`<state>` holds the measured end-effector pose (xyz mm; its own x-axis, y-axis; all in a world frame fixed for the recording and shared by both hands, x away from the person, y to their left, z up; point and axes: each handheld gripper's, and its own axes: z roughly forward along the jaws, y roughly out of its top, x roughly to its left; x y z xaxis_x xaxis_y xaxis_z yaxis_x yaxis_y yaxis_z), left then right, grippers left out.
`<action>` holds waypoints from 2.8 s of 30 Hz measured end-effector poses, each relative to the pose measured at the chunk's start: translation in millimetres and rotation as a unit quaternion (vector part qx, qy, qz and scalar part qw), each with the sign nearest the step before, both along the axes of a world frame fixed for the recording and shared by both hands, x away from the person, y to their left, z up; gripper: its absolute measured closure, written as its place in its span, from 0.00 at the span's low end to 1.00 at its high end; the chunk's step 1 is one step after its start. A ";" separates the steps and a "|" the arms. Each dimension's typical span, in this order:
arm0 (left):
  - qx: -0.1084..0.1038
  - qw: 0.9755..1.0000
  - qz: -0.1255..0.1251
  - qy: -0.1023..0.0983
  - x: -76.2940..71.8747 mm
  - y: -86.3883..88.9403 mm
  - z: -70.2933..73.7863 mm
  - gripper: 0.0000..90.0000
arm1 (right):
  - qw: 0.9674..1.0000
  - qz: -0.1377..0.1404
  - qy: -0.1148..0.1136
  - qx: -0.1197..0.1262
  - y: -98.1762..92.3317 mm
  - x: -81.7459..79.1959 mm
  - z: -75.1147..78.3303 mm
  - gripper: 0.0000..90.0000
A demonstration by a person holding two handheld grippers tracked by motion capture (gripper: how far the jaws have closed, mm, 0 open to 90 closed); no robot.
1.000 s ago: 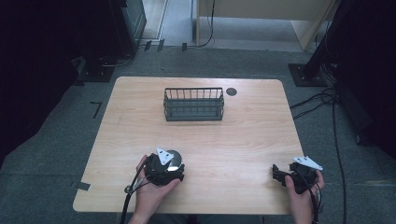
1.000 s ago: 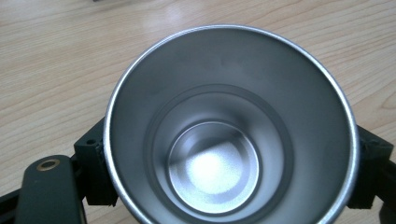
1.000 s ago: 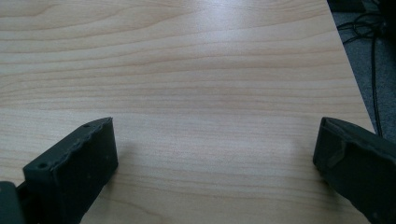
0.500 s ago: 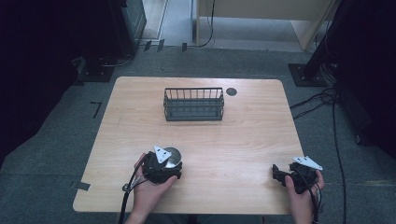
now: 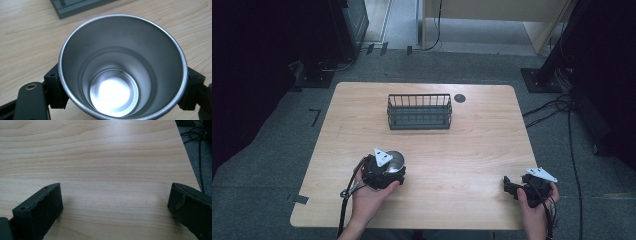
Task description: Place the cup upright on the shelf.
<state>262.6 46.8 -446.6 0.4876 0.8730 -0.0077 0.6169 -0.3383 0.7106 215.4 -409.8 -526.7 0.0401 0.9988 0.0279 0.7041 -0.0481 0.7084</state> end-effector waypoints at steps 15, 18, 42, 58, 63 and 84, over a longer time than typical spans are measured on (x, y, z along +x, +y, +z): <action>-0.012 1.000 -0.010 0.008 32.6 5.1 18.9 0.21 | 1.000 0.000 0.000 0.000 -0.1 0.0 0.0 0.00; -0.014 1.000 -0.013 0.008 40.7 4.7 23.5 0.21 | 1.000 0.000 0.000 0.000 0.0 0.0 0.0 0.00; -0.013 1.000 -0.005 -0.015 92.8 -1.1 54.6 0.21 | 1.000 0.000 0.000 0.000 0.0 0.0 0.0 0.00; -0.014 0.999 0.002 -0.030 121.9 -8.2 82.1 0.21 | 1.000 0.000 0.000 0.000 0.0 0.0 0.0 0.00; -0.016 0.999 0.001 -0.031 132.1 -10.9 88.1 0.21 | 1.000 0.000 0.000 0.000 0.0 0.0 0.0 0.00; -0.018 0.999 0.021 -0.037 186.4 -27.3 92.7 0.21 | 1.000 0.000 0.000 0.000 0.0 0.0 0.0 0.00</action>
<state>449.0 19.5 -353.9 0.4517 0.8922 -0.0051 0.5744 -0.2864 0.7668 215.4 -409.8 -526.7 0.0400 0.9988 0.0280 0.7042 -0.0480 0.7083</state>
